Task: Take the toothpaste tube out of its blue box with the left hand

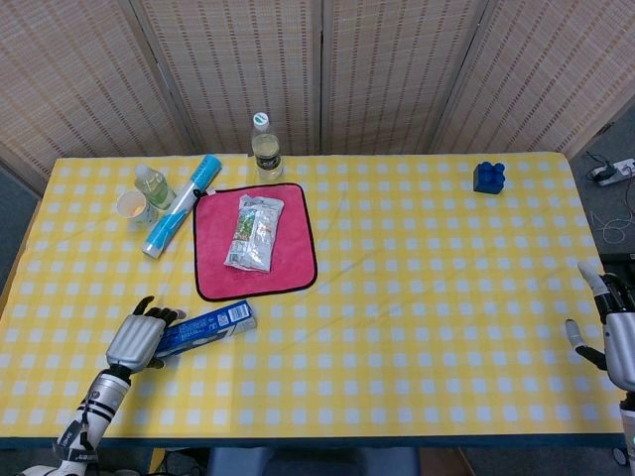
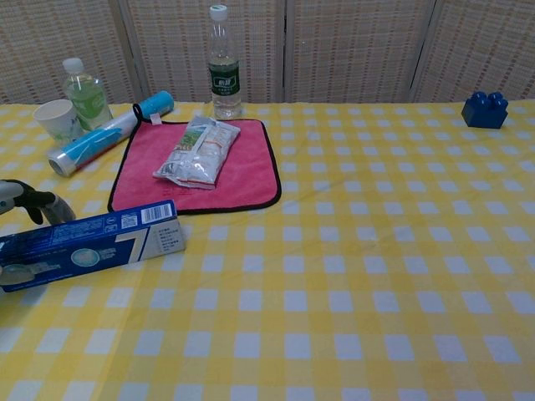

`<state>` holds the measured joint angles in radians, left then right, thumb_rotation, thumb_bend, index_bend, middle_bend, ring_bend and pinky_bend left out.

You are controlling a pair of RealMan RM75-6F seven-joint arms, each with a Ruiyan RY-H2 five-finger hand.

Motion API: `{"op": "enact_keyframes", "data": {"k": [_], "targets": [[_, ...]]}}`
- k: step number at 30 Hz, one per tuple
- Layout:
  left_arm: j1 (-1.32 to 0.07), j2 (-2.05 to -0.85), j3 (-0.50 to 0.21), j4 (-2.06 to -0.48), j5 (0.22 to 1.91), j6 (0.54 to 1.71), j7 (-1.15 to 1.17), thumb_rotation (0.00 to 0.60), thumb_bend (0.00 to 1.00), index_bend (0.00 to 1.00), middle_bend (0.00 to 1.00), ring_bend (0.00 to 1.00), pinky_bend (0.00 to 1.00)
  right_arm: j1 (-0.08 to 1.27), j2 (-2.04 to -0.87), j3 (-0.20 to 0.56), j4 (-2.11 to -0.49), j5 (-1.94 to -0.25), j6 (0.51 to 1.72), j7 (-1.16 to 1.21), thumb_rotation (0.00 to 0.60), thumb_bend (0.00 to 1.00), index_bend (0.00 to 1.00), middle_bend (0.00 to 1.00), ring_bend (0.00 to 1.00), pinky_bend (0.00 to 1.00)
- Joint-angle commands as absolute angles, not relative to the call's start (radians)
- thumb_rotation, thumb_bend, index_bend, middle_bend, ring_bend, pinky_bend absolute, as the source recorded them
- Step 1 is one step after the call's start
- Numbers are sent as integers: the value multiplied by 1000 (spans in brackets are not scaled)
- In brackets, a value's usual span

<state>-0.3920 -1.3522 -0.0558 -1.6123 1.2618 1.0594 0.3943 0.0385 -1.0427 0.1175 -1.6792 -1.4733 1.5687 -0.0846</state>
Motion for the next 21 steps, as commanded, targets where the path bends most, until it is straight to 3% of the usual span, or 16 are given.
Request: {"op": "enact_keyframes", "data": {"k": [1,13,21], "targets": [[-399,-1359,-60,-1607,1238,1055,405,600,215,378,368,337,52,39,-1045,118,-1675,-1471,1566,-81,600,329,111,228,171,213],[-416,-1373,-62,-1600,1226,1079,428,600,214,573,589,512,53,39,-1050,118,-1663,-1464,1561,-69,600,329,111,228,171,213],[-429,-1314,-58,-1625,1289,1117,453,600,214,584,602,523,54,35,-1051,117,-1659,-1466,1567,-63,600,330,111,228,171,213]]}}
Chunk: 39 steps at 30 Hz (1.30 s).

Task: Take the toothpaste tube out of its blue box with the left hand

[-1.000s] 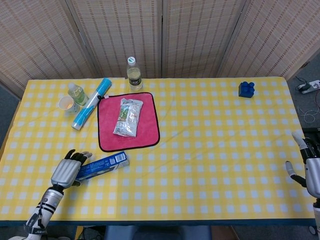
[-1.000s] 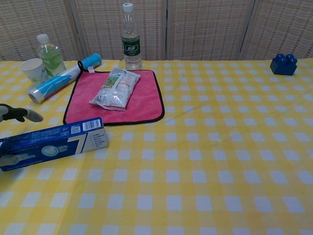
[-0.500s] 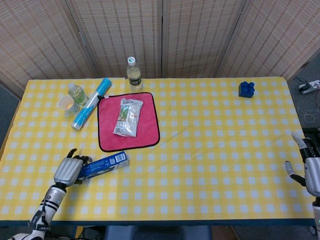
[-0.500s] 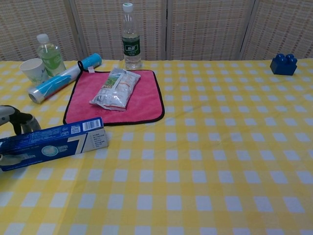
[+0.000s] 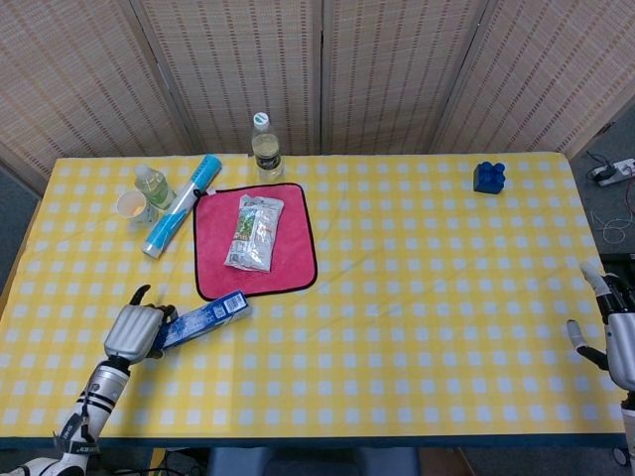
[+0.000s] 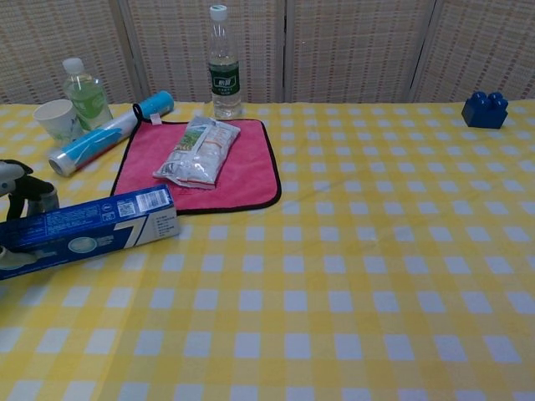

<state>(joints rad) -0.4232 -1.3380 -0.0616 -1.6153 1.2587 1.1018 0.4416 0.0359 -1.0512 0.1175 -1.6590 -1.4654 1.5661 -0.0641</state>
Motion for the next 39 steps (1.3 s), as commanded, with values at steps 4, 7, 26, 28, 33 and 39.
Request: {"op": "enact_keyframes", "data": {"k": [4,7,26,28,33,39], "targets": [[-437,-1249,-57,-1652,1367,1161,478,600,215,579,602,522,54,32,-1050,116,-1659,-1470,1573,-61,600,329,111,228,171,213],[-442,-1202,-62,-1672,1434,1203,489,600,215,577,602,517,54,30,-1050,115,-1659,-1473,1577,-61,600,329,111,228,171,213],[-474,-1171,-79,-1612,1892,1465,559,600,214,551,600,477,54,12,-1049,106,-1674,-1496,1607,-67,600,329,111,227,171,213],[-480,-1171,-74,-1620,1898,1439,579,600,215,546,600,477,54,9,-1049,104,-1672,-1500,1611,-65,600,329,111,227,171,213],[-478,-1177,-89,-1636,1886,1433,607,600,214,533,599,477,54,1,-1049,103,-1667,-1500,1620,-55,600,329,111,227,171,213],[-465,-1175,-101,-1622,1867,1453,595,600,214,534,599,476,54,-7,-1046,103,-1664,-1501,1631,-48,600,329,111,227,171,213]]}}
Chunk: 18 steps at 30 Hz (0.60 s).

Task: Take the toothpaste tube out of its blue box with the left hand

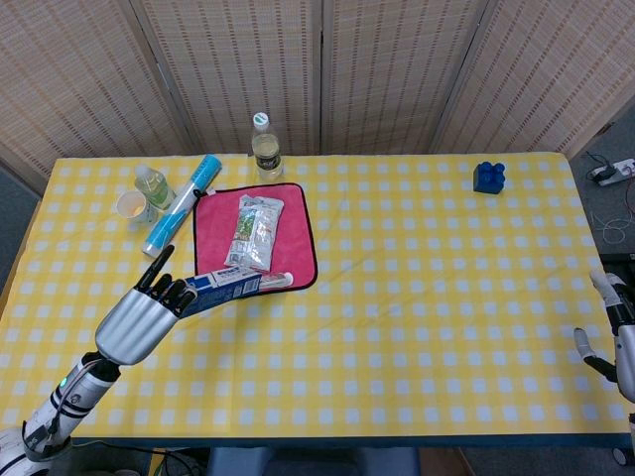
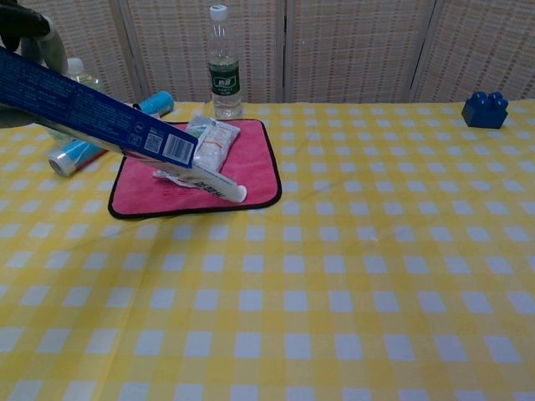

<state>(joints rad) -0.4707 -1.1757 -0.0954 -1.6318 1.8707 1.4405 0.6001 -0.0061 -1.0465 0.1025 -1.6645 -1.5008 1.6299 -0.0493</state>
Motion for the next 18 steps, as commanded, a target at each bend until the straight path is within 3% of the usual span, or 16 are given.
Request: {"op": "enact_keyframes", "data": {"k": [1,18], "targets": [[-461,-1176,-105,-1616,1862,1462,592,600,214,534,599,476,54,-8,-1046,102,-1664,-1502,1632,-47,600,329,111,227,171,213],[-383,-1185,-127,-1500,1729,1535,465,600,215,534,599,474,54,4,-1049,103,-1670,-1506,1608,-58,600,329,110,227,171,213]]}}
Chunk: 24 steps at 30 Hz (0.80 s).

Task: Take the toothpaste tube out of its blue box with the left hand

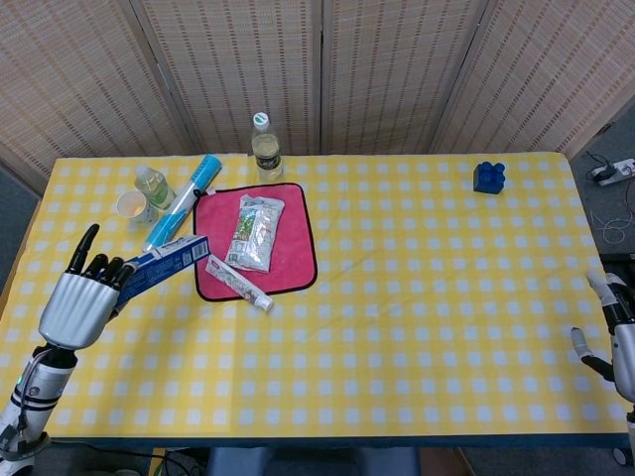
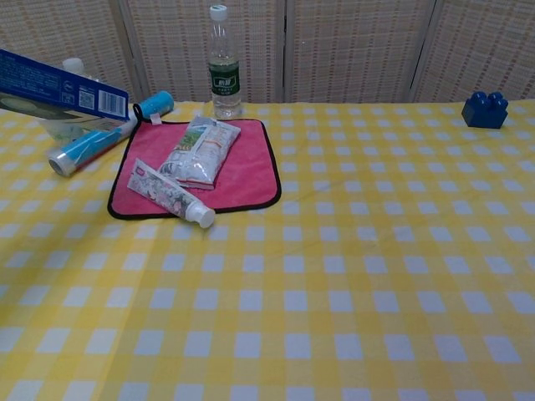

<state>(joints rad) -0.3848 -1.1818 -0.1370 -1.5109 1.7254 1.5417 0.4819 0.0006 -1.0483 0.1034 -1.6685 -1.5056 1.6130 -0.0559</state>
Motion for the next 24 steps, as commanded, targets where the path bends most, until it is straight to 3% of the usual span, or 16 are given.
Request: {"op": "enact_keyframes", "data": {"k": [1,16,24], "targets": [[-386,-1185,-113,-1502,1740,1524,440,600,214,533,598,474,54,7,-1051,103,-1670,-1508,1604,-59,600,329,110,227,171,213],[-467,-1241,-6,-1522,1906,1457,132,600,214,532,599,473,57,10,-1056,104,-1666,-1498,1594,-57,600,329,111,228,171,213],[-544,-1308,42,-1482,1912,1331,-43,600,214,517,599,456,58,8,-1056,107,-1661,-1490,1594,-52,600,329,111,227,171,213]]}}
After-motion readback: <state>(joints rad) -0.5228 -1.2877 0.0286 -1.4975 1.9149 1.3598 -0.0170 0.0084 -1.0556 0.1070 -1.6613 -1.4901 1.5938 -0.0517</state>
